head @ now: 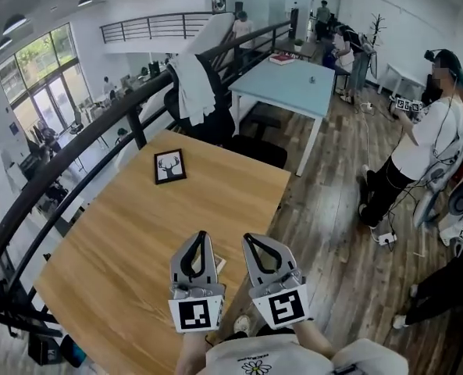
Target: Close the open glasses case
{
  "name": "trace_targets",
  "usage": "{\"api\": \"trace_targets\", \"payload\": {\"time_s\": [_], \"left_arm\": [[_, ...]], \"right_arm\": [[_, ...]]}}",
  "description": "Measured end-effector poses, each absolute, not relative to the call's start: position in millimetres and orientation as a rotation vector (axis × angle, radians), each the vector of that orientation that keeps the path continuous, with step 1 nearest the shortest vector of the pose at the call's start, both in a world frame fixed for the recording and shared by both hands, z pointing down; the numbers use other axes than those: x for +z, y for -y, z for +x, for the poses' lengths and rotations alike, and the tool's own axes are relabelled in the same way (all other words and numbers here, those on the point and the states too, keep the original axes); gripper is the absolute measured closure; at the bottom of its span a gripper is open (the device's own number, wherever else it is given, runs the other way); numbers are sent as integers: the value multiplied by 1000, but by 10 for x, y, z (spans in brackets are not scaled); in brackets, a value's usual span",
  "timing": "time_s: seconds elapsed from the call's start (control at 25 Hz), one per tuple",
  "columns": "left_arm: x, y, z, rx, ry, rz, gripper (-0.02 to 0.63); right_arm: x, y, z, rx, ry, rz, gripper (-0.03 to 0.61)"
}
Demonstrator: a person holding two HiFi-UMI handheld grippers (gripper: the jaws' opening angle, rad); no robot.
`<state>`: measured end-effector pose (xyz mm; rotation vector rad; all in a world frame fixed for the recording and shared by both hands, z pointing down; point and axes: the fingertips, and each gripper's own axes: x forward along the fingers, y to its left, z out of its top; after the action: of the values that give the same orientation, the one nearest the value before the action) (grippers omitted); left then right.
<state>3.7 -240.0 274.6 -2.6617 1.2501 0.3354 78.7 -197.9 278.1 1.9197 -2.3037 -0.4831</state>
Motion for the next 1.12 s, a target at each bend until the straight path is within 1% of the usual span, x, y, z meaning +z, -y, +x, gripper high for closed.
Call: {"api": "trace_targets", "payload": {"time_s": [0.24,0.48,0.72,0.92,1.12], "left_arm": [[2714,2660,-128,343,-1375,-2602,595],[2757,2810,-294,289,-1487,-2529,595],[2755,2755,-263,283,-1579,-2474,595],[2750,2730,-170,223,-1594,-2446,595],[2947,2787,-154,108,-1613,-2484,594]], "right_arm": [[2834,2360,812,-431,2336,1879,572],[2805,2541,781,-465,2421,1830,572],[2840,2606,951,-415,2486,1815,572],[2888,2665,1089,-373,2519,1816,572],[2914,2713,1124,-380,2568,1784,572]]}}
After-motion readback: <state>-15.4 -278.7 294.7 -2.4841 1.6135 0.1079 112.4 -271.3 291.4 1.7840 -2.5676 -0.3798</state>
